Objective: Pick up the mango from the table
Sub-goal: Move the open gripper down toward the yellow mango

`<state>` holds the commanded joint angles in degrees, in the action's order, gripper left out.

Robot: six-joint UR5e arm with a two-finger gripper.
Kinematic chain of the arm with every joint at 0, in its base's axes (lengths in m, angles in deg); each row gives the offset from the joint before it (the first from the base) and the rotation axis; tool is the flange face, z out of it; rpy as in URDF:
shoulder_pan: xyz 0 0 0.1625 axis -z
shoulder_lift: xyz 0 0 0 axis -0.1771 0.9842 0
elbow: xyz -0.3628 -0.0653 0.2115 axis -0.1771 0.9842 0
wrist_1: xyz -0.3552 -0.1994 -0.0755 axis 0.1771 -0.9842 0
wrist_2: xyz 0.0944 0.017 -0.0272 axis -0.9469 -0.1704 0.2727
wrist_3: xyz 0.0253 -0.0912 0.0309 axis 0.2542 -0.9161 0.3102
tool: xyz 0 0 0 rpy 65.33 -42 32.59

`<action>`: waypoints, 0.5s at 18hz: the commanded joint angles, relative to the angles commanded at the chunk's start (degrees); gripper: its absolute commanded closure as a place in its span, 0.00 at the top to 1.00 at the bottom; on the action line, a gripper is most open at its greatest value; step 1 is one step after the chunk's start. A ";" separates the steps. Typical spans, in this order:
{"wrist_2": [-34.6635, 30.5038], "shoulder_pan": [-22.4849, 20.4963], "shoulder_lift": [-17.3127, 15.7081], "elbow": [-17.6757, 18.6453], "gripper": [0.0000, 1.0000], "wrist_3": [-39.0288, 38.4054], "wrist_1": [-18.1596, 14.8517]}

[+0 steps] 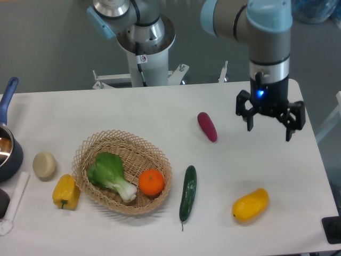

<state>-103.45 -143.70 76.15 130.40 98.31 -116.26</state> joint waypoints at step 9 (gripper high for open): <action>-1.23 0.18 5.98 1.41 1.00 -1.78 6.06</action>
<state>-104.68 -143.52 82.13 131.81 96.53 -110.20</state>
